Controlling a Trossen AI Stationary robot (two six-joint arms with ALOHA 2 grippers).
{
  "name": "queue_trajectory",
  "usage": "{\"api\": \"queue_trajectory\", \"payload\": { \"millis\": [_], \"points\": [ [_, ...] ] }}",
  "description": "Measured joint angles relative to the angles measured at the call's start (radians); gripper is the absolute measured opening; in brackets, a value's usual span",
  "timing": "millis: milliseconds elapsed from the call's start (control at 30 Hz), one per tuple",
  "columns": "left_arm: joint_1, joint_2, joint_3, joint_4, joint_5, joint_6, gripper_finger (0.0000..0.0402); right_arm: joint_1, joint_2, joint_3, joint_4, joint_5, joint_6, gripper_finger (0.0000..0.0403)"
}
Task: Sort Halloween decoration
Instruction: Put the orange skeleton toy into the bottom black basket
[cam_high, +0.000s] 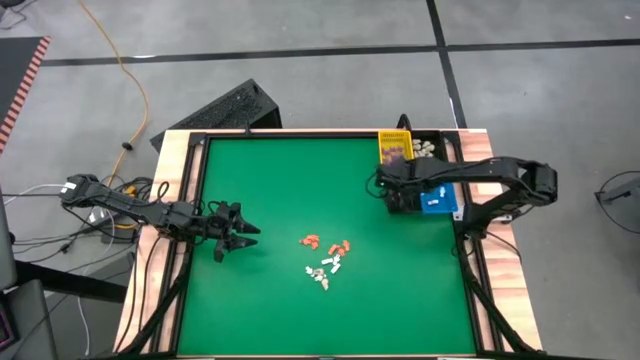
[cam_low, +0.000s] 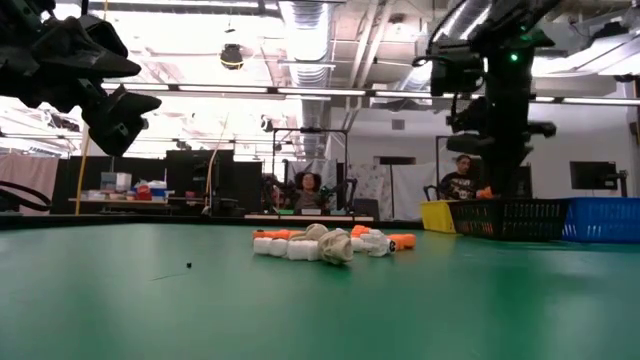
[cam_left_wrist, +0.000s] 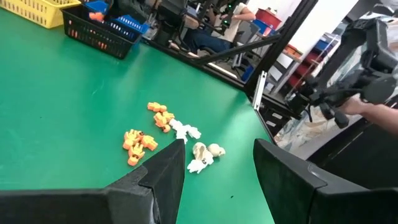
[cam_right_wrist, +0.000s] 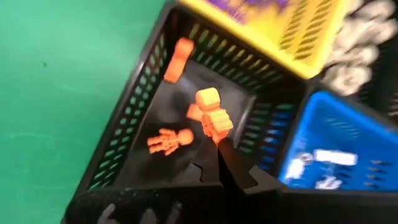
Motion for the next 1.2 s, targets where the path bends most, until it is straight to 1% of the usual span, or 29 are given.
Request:
{"api": "queue_trajectory", "payload": {
  "millis": [167,300,400,600,700,767,900,967,1033,1067,1133,1200],
  "points": [
    [0.0,0.0,0.0,0.001,-0.001,-0.005,0.018,0.011,-0.007,-0.044,0.01,-0.023,0.01,0.0012],
    [0.0,0.0,0.0,0.003,-0.008,0.0,0.018,0.01,-0.007,-0.045,-0.013,-0.028,0.02,0.003],
    [0.0,0.0,0.0,0.004,-0.009,-0.003,0.018,-0.004,-0.007,-0.045,-0.016,-0.028,0.02,0.0063],
    [0.0,0.0,0.0,0.004,0.001,-0.022,0.018,-0.02,-0.007,-0.042,-0.029,-0.029,0.005,0.0146],
    [0.0,0.0,0.0,0.004,0.0,-0.022,0.018,-0.01,-0.007,-0.012,-0.041,-0.029,-0.008,0.0176],
    [0.0,0.0,0.0,0.003,0.0,-0.022,0.018,-0.001,-0.007,0.025,-0.05,-0.02,-0.024,0.0186],
    [0.0,0.0,0.0,0.003,-0.001,-0.022,0.018,0.022,-0.007,0.125,-0.09,0.026,-0.064,0.0184],
    [0.0,0.0,0.0,0.003,-0.001,-0.027,0.018,0.04,-0.007,0.172,-0.076,0.026,-0.103,0.018],
    [0.0,0.0,0.0,0.003,-0.001,-0.033,0.018,0.08,-0.007,0.212,-0.006,0.005,-0.152,0.0175],
    [0.0,0.0,0.0,0.003,-0.001,-0.034,0.018,0.106,-0.008,0.221,0.059,-0.022,-0.182,0.0174],
    [0.0,0.0,0.0,0.003,-0.001,-0.034,0.018,0.171,-0.007,0.225,0.222,-0.084,-0.246,0.0172],
    [0.0,0.0,0.0,0.003,-0.003,-0.031,0.018,0.239,-0.006,0.208,0.394,-0.113,-0.308,0.0172]
  ]
}}
